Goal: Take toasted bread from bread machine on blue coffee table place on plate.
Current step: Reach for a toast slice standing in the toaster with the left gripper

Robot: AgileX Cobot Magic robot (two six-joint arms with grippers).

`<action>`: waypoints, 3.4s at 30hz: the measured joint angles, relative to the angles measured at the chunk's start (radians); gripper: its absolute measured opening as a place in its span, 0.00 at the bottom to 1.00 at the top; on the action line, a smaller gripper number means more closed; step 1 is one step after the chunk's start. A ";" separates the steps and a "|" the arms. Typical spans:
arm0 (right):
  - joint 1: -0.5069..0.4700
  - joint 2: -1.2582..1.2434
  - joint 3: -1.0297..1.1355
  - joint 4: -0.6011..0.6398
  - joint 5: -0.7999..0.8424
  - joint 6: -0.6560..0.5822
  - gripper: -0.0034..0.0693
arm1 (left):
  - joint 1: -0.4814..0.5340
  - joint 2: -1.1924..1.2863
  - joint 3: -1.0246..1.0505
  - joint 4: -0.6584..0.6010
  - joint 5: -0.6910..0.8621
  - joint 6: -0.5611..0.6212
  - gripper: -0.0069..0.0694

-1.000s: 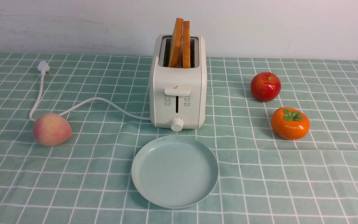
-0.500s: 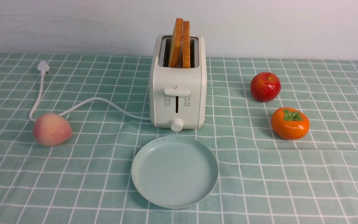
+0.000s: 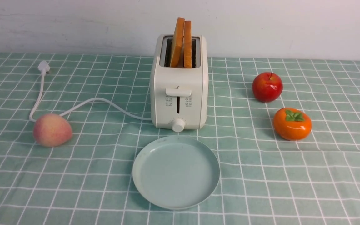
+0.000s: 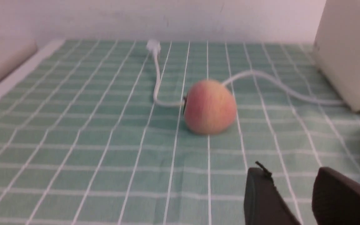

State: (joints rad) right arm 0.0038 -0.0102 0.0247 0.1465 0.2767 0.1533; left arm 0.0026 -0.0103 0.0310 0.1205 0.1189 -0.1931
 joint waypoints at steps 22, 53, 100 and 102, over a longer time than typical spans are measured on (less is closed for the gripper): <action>0.000 0.000 0.000 0.205 -0.350 0.070 0.38 | 0.000 0.000 0.000 -0.267 -0.706 -0.131 0.35; 0.000 0.983 -0.849 0.129 0.673 -0.203 0.05 | 0.000 0.508 -0.666 -0.701 0.315 0.167 0.07; 0.000 0.981 -0.850 0.208 0.635 -0.216 0.11 | -0.307 2.158 -1.996 -0.652 0.305 0.612 0.40; 0.000 0.981 -0.850 0.210 0.635 -0.216 0.11 | -0.307 2.154 -1.996 -0.653 0.297 0.618 0.19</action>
State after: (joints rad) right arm 0.0038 0.9707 -0.8252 0.3567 0.9114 -0.0625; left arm -0.3045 2.1435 -1.9649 -0.5324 0.4156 0.4248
